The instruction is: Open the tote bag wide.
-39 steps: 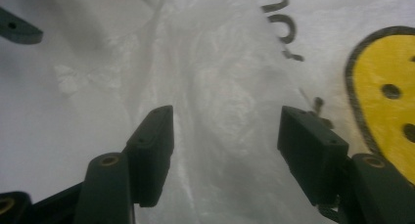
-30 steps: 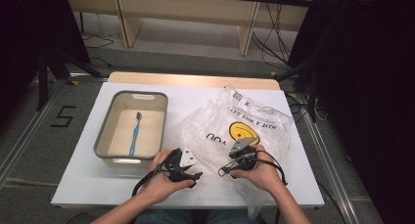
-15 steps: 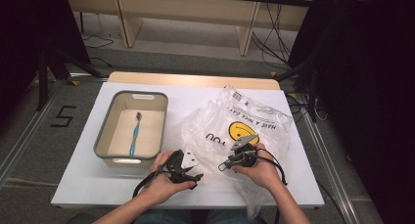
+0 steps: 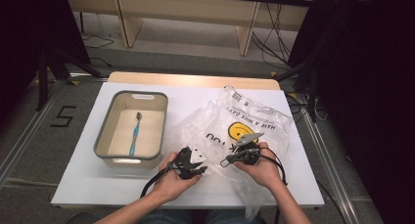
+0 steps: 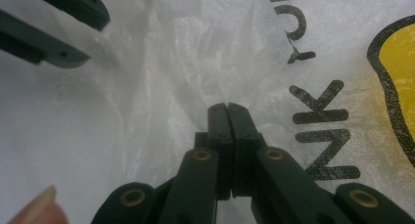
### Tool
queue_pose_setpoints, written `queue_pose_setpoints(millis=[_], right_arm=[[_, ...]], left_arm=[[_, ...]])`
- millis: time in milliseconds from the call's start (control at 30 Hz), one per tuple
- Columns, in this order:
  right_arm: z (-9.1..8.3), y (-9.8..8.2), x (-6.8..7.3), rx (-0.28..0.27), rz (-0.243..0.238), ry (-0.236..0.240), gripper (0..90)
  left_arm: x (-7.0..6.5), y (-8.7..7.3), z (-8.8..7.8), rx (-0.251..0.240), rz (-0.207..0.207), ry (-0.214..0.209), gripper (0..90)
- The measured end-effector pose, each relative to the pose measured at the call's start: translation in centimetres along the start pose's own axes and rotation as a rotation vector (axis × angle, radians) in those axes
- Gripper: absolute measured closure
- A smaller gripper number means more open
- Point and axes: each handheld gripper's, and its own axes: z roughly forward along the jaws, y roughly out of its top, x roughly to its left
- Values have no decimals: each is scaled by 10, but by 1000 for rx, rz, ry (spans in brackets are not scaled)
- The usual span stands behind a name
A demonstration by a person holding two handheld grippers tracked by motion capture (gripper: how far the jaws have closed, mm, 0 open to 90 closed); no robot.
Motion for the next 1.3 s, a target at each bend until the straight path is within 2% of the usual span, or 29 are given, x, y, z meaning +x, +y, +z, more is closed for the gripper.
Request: queue_pose_setpoints(millis=[200,300,400,600,733,900,1300], right_arm=[[-7,3,1,-32,8,-14,900],[-10,4,2,-50,6,-25,900],[-16,7,3,-76,7,-37,900],[-31,16,5,-173,30,-95,900],[-44,25,7,-248,31,-149,900],[-57,36,7,-324,57,-192,900],[-72,53,3,-415,88,-229,900]], left_arm=[[1,4,19,36,3,23,868],[1,4,25,52,11,28,893],[1,5,26,49,14,30,895],[2,3,26,44,13,29,895],[0,3,25,49,42,39,895],[-2,3,26,45,66,55,894],[-2,2,26,40,65,58,894]])
